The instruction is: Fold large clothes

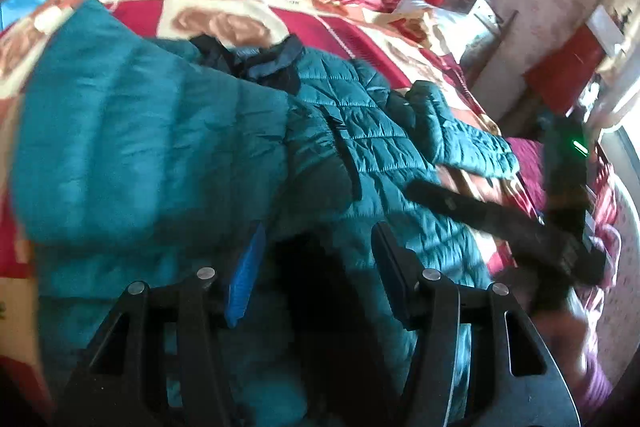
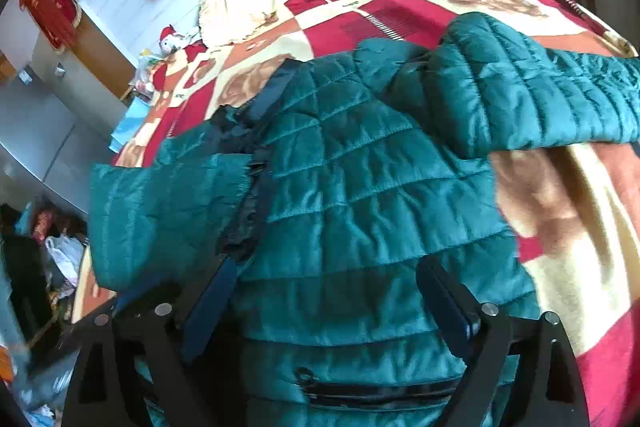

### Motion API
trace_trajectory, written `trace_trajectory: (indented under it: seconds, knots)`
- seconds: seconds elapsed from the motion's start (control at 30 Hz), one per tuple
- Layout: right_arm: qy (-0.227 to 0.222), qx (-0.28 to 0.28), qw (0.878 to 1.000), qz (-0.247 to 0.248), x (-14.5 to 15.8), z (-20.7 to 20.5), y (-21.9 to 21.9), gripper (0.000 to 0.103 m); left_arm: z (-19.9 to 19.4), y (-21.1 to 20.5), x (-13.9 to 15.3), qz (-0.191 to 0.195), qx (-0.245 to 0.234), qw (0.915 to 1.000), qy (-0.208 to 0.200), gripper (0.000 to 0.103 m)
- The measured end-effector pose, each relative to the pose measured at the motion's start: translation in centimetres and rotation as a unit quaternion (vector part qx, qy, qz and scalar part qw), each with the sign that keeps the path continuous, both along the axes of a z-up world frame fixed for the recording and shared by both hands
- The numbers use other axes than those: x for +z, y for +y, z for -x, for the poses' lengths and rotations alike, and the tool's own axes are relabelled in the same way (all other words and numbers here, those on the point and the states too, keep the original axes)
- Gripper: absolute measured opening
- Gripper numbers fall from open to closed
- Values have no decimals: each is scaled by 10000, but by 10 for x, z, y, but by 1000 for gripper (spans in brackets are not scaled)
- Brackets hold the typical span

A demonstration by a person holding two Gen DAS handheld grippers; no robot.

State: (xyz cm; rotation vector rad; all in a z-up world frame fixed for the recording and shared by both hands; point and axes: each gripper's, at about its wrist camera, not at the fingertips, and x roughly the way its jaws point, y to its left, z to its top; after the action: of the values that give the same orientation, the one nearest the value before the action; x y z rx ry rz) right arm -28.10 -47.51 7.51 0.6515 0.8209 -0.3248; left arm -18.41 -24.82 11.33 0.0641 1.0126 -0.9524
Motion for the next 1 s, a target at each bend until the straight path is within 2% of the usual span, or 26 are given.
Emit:
trace_trajectory:
  seconds: [0.1, 0.23, 0.3, 0.37, 0.4, 0.43, 0.47, 0.57, 0.67, 0.73, 0.8, 0.9, 1.0]
  knots:
    - [-64, 109, 9997, -211, -2, -15, 5, 96, 0, 37, 9, -91, 212, 9993, -296, 56]
    - [60, 256, 9992, -304, -8, -44, 13, 96, -17, 95, 5, -423, 913, 9924, -708, 56]
    - [166, 354, 9985, -386, -14, -64, 18, 96, -30, 114, -7, -677, 1268, 9872, -695, 56]
    - [328, 424, 9977, -407, -23, -85, 23, 95, -41, 127, -22, -809, 1510, 9839, -508, 56]
    - [393, 485, 9970, -449, -28, -94, 25, 91, -45, 132, -28, -828, 1590, 9829, -415, 56]
    - [398, 553, 9967, -434, -31, -100, 28, 71, -49, 138, -33, -836, 1667, 9819, -331, 56]
    - [389, 685, 9963, -331, -30, -106, 32, 40, -53, 142, -38, -854, 1733, 9808, -276, 56]
    - [317, 991, 9942, 255, -11, -110, 43, 14, -56, 144, -46, -871, 1774, 9801, -200, 56]
    - [51, 916, 9900, 1073, 23, -99, 42, 11, -56, 140, -45, -799, 1756, 9811, -180, 56]
    - [-180, 646, 9892, 1300, 43, -88, 29, 10, -58, 139, -45, -743, 1770, 9812, -195, 56]
    - [-213, 262, 9869, 1575, 55, -81, 10, 10, -60, 136, -44, -728, 1773, 9813, -193, 56]
    - [35, -233, 9778, 2082, 56, -84, -14, 10, -65, 131, -42, -733, 1790, 9809, -204, 56]
    - [405, -611, 9657, 2490, 38, -97, -38, 5, -69, 125, -39, -739, 1828, 9799, -288, 56]
